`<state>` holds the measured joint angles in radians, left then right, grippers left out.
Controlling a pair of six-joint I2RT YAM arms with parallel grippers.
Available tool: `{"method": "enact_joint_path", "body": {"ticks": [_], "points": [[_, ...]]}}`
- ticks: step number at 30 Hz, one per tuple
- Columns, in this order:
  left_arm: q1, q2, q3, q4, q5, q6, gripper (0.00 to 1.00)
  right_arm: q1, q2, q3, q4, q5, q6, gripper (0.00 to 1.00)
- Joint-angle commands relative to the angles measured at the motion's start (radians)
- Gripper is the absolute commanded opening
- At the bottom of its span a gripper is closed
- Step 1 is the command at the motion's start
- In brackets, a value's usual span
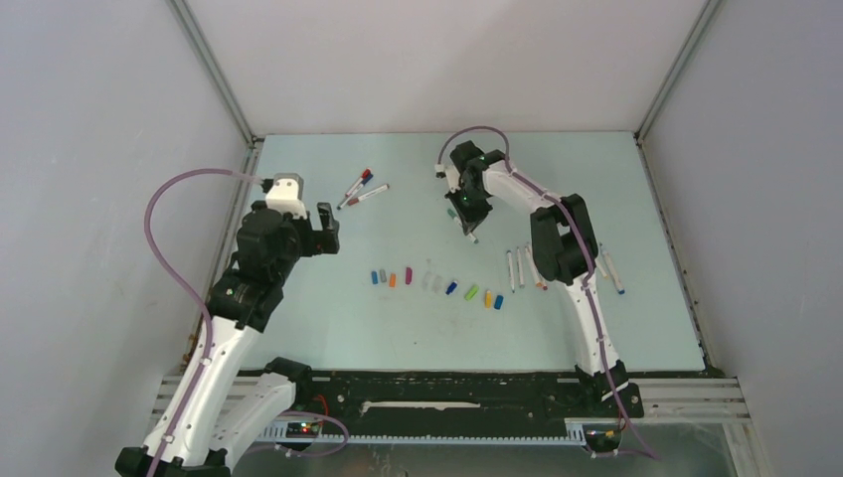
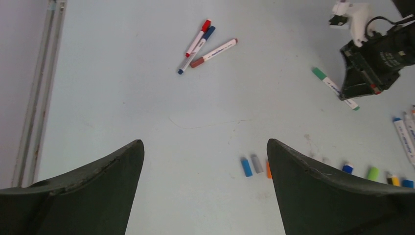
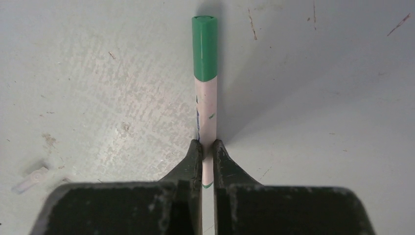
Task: Open the pen caps
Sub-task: Pick up the pen from the center of the board.
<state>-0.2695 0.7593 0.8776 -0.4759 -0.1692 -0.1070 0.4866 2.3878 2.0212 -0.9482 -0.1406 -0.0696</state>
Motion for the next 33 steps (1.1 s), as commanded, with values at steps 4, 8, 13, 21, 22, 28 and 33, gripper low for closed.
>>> {"method": "enact_joint_path", "body": {"ticks": [4,8,13,21,22,28,33], "points": [[0.009,0.049,-0.033,0.143,0.253,-0.194,1.00,0.013,-0.105,-0.082,0.023,-0.028,-0.108,0.00],[0.009,0.083,-0.134,0.334,0.427,-0.389,1.00,0.012,-0.225,-0.142,0.051,-0.076,-0.132,0.00],[0.006,0.081,-0.219,0.605,0.518,-0.588,1.00,-0.003,-0.417,-0.270,0.081,-0.262,-0.166,0.00],[-0.136,0.130,-0.342,0.992,0.433,-0.834,0.99,-0.073,-0.792,-0.589,0.171,-0.644,-0.262,0.00],[-0.163,0.143,-0.341,1.017,0.412,-0.837,0.99,-0.088,-0.828,-0.624,0.179,-0.693,-0.275,0.00],[-0.300,0.236,-0.313,1.171,0.298,-0.840,0.99,-0.169,-0.943,-0.721,0.188,-0.917,-0.312,0.00],[-0.381,0.331,-0.257,1.206,0.228,-0.829,0.98,-0.213,-0.922,-0.722,0.167,-1.016,-0.316,0.00]]}}
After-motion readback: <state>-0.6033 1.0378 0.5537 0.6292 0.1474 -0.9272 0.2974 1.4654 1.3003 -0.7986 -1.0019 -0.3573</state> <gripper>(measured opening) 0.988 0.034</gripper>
